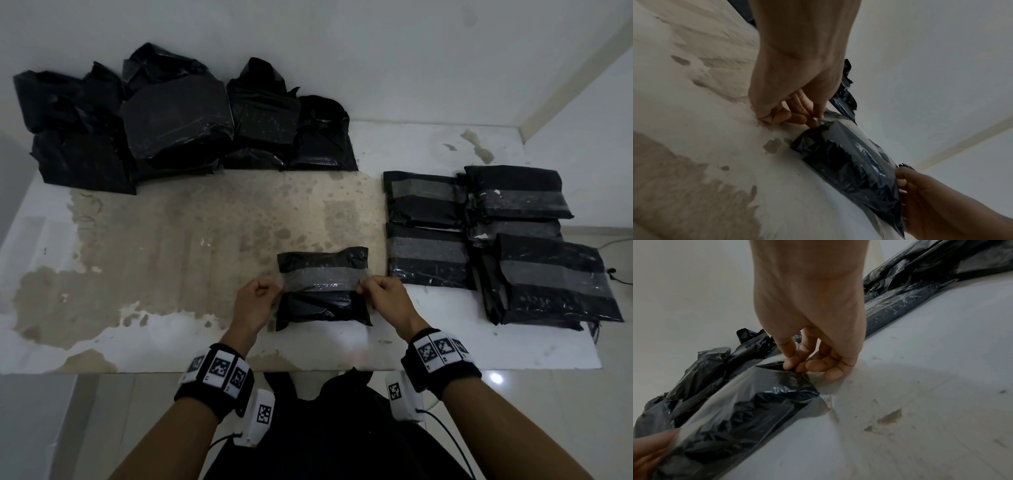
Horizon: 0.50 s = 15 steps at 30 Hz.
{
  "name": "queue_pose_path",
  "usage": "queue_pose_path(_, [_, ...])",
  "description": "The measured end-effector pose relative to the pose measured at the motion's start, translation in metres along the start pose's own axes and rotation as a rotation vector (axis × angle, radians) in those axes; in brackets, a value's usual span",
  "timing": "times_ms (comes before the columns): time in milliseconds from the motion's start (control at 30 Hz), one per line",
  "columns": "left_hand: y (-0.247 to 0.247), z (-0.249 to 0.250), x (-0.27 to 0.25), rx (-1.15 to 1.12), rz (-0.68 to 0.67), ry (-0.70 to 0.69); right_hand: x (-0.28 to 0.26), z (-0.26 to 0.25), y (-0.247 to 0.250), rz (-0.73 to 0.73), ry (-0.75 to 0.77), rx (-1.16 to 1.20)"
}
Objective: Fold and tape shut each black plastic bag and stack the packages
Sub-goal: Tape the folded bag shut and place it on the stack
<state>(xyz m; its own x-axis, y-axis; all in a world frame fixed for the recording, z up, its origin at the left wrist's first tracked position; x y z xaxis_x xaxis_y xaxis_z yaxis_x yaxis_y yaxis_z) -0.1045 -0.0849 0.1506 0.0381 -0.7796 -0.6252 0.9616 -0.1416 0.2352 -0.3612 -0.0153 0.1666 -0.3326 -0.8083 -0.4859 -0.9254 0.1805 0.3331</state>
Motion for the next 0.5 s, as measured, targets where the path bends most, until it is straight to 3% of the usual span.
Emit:
queue_pose_path(267, [-0.004,-0.003,-0.002,0.015,0.036,-0.027,-0.004,0.007,0.005,0.018,-0.005,0.051])
queue_pose_path(367, [-0.002,0.001,-0.007,0.131,0.122,-0.084,-0.004,0.011,0.008,0.060,-0.017,0.026])
queue_pose_path(433, [-0.001,0.006,-0.013,0.226,0.215,-0.221,-0.005,0.011,0.011,0.124,0.000,0.006])
queue_pose_path(500, [-0.005,0.012,-0.021,0.357,0.259,-0.489,-0.009,0.005,0.015,0.213,0.052,-0.035])
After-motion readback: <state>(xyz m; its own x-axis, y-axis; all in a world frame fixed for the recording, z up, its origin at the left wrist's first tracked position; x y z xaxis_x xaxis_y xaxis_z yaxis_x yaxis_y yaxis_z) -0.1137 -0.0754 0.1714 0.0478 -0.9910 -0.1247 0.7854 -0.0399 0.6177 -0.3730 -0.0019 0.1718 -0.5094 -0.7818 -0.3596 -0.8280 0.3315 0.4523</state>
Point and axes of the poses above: each hand's wrist, its own x-axis towards the middle knuckle, its own y-axis out of the back of the hand, z = x × y, the point moved 2 cm from there along x, towards the middle knuckle, and after that the axes turned 4 degrees about y, right-handed, at the moved point
